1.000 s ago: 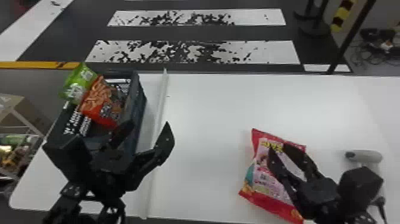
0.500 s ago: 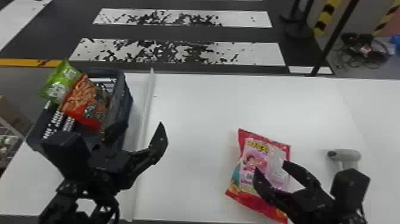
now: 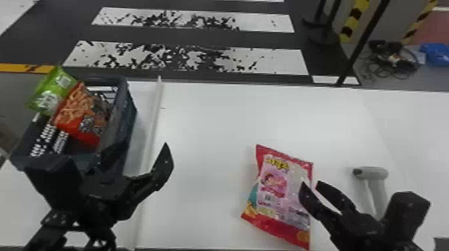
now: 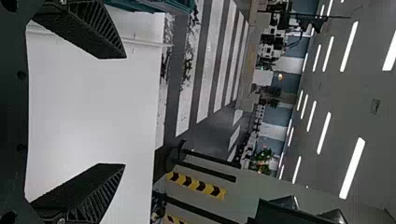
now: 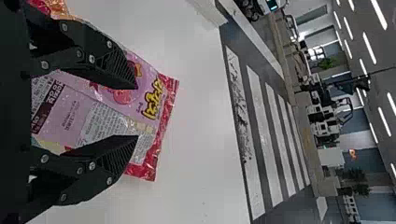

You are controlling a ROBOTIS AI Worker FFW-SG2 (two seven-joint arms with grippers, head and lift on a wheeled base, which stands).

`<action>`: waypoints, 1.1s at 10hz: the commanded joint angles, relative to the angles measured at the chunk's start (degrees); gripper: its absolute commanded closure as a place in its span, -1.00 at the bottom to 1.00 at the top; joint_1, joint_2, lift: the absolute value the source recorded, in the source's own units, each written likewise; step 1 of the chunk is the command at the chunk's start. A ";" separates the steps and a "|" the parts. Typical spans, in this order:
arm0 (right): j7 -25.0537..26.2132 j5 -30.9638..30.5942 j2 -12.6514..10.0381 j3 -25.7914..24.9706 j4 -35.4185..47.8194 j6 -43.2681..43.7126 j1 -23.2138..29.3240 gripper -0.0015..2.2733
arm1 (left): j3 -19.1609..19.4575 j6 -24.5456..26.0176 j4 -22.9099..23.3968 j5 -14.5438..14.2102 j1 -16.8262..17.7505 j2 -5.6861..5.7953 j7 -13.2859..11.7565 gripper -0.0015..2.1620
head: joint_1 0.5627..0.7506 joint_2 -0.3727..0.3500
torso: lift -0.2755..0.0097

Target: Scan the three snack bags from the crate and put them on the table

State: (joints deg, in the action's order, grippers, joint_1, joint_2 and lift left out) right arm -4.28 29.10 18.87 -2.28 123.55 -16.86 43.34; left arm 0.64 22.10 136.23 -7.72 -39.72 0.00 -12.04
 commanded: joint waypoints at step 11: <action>-8.73 -0.19 -4.63 -4.84 -18.61 -1.21 -12.49 0.98 | -4.15 -0.34 3.34 4.29 -3.96 -0.15 1.67 -0.97 | 0.41 -0.52 | 0.28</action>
State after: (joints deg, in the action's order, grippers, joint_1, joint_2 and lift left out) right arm -13.01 29.34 14.24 -7.52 105.40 -18.01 31.34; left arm -3.33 21.85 139.50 -3.42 -43.65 0.00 -10.33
